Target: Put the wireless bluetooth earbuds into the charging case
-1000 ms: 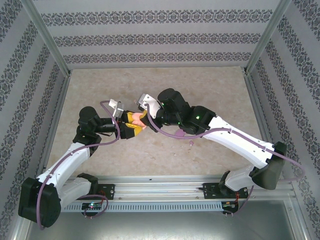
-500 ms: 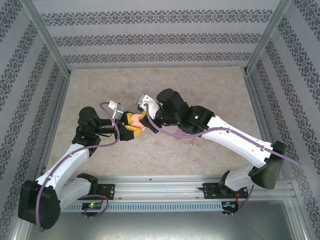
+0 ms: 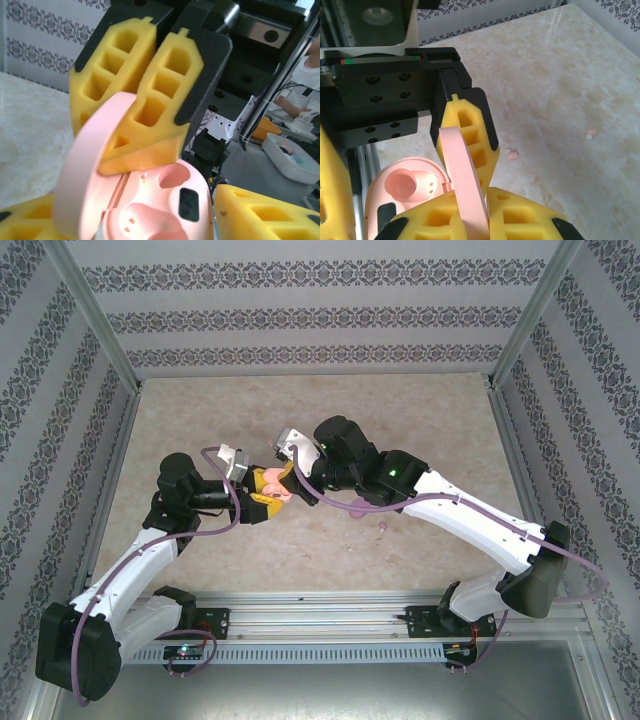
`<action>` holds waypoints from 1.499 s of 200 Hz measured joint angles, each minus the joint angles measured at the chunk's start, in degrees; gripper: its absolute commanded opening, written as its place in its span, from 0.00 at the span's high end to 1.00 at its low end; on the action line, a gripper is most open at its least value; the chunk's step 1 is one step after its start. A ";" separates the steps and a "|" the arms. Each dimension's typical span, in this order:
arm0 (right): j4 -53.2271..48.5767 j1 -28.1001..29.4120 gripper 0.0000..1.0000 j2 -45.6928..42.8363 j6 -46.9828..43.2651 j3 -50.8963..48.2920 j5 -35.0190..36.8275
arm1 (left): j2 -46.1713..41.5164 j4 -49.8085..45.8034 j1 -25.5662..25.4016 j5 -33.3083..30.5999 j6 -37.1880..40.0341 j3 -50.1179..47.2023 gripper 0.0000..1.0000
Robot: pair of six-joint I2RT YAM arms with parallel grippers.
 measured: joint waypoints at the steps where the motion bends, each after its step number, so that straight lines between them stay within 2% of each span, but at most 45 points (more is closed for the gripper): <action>1: -0.02 0.00 0.99 0.00 0.00 0.00 0.00 | 0.00 -0.04 0.00 0.00 -0.09 0.00 0.49; 32: -0.09 -0.02 0.96 -0.13 -0.07 0.00 -0.44 | -0.02 -0.72 0.00 0.20 0.11 0.00 0.59; 44: -0.26 -0.02 0.90 -0.13 -0.07 0.00 -0.57 | -0.11 -1.07 0.00 0.26 0.15 0.00 0.62; 72: -0.28 -0.02 0.67 -0.13 0.68 0.00 -0.55 | -0.55 -1.64 -0.02 0.13 0.17 0.00 0.63; 142: -0.50 -0.02 0.46 -0.76 4.50 0.00 -0.17 | -2.16 -3.02 0.09 -1.44 0.17 0.13 0.64; 171: -1.60 -0.02 0.41 -0.87 7.52 0.50 -0.15 | -2.25 -3.34 1.36 -2.23 -0.07 0.15 0.65; 245: -2.16 -0.85 0.39 -2.10 17.35 4.85 2.29 | -1.27 -3.30 6.38 -2.10 -3.15 -1.77 0.68; 274: -1.81 -1.90 0.39 -2.43 18.80 4.63 2.36 | -1.38 -3.28 7.23 -2.10 -4.00 -2.93 0.67; 300: -1.16 -1.88 0.37 -2.29 17.05 3.48 -0.70 | -2.16 -3.30 7.48 -1.62 -4.68 -3.76 0.67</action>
